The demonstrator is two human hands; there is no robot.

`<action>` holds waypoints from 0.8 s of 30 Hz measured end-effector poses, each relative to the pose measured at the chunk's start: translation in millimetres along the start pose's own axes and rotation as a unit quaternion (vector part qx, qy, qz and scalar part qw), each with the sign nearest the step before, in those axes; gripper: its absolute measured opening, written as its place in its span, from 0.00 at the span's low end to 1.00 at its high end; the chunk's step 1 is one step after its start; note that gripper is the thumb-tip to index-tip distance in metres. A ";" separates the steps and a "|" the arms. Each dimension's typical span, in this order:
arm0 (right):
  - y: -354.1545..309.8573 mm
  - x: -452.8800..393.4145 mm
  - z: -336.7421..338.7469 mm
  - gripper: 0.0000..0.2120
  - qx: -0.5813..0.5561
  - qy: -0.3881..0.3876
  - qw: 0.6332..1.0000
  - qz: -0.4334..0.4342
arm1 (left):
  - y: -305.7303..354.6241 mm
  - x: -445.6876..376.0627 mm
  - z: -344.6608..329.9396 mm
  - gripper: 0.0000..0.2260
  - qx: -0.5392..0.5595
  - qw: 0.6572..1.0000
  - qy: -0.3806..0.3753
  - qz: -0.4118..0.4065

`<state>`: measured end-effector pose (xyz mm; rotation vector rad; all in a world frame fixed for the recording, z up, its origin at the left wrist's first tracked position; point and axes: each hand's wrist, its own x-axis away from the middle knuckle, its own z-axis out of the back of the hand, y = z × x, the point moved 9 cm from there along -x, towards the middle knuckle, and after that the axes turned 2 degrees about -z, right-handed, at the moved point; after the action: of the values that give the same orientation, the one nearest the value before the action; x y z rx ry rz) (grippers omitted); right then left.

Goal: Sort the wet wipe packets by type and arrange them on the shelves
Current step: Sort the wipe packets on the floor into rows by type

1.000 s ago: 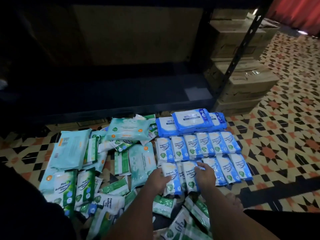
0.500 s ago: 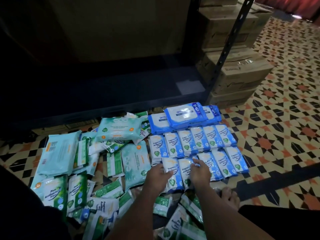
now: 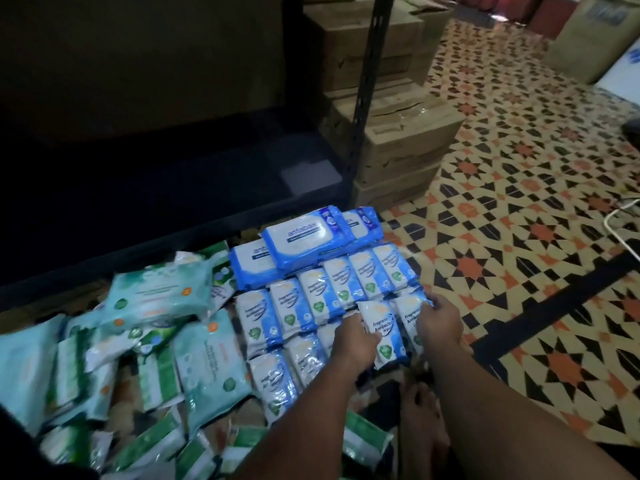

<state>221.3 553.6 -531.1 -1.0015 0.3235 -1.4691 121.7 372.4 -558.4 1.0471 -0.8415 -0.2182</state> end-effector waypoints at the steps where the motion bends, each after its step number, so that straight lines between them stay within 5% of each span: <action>1: -0.3 -11.5 4.9 0.14 -0.002 0.006 1.000 0.001 | 2.9 -8.0 -11.1 0.13 -0.004 1.000 -0.005 0.005; 11: 7.9 -61.5 -6.2 0.13 -0.034 0.007 0.999 -0.011 | -2.1 -49.8 -37.2 0.10 -0.058 0.996 0.056 0.026; 24: 19.6 -68.3 -33.8 0.18 0.124 0.002 0.992 0.010 | -1.2 -46.3 -31.5 0.16 -0.019 0.992 0.119 0.032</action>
<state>199.8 599.9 -591.0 -0.7933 0.1488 -1.4526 112.7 417.8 -590.1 0.9860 -0.6517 -0.0526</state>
